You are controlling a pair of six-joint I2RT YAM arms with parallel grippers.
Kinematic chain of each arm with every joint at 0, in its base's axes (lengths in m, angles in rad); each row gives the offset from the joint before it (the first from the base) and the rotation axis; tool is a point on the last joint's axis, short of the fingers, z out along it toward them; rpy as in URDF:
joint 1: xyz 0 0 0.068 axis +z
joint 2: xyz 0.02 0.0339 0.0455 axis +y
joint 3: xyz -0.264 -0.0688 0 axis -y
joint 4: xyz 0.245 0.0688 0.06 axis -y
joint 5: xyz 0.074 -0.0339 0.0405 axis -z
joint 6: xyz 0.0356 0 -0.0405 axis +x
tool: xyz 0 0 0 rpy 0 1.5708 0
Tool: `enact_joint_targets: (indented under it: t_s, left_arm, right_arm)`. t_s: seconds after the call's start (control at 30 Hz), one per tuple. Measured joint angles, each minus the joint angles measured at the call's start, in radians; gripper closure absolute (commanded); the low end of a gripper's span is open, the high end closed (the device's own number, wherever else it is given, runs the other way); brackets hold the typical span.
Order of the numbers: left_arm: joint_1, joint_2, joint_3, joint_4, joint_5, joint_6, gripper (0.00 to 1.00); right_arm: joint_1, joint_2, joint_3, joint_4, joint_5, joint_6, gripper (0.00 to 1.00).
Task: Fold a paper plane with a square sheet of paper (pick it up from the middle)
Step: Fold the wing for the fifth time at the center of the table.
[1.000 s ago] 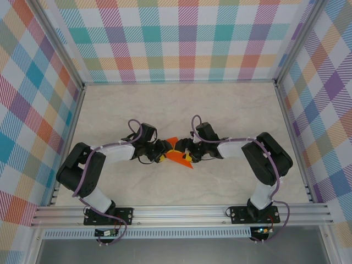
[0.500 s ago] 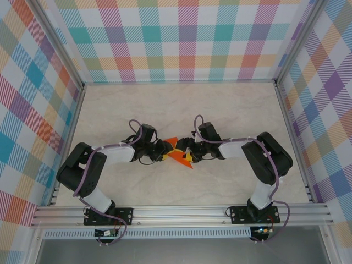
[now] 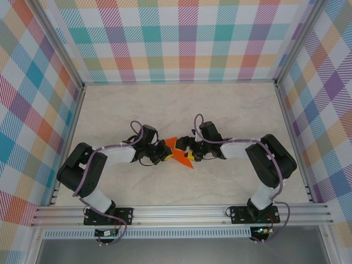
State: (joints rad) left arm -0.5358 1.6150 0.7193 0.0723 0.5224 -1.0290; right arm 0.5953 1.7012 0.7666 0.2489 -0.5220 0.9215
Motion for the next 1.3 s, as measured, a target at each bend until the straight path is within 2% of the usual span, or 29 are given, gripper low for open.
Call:
enact_joint_targets:
  t_s: [0.27,0.43,0.57,0.7,1.07,1.3]
  left_arm:
    - [-0.002,0.000,0.020,-0.044,-0.018,-0.039,1.00]
    - [-0.005,0.000,0.035,-0.066,-0.027,-0.060,1.00]
    - [-0.005,0.000,0.043,-0.077,-0.030,-0.068,1.00]
    - [-0.005,0.000,0.051,-0.085,-0.031,-0.075,1.00]
    - [-0.005,0.000,0.084,-0.123,-0.034,-0.082,1.00]
    - [-0.005,0.000,0.088,-0.126,-0.034,-0.098,1.00]
  right_arm:
    - [0.019,-0.243,-0.088,-0.003,0.203,-0.359,0.02]
    - [0.107,-0.303,-0.182,0.060,0.370,-0.612,0.04]
    - [0.180,-0.293,-0.189,0.076,0.459,-0.784,0.08]
    - [0.209,-0.260,-0.195,0.132,0.523,-0.895,0.14]
    - [0.290,-0.195,-0.281,0.296,0.632,-1.128,0.15]
    - [0.315,-0.077,-0.269,0.366,0.647,-1.220,0.24]
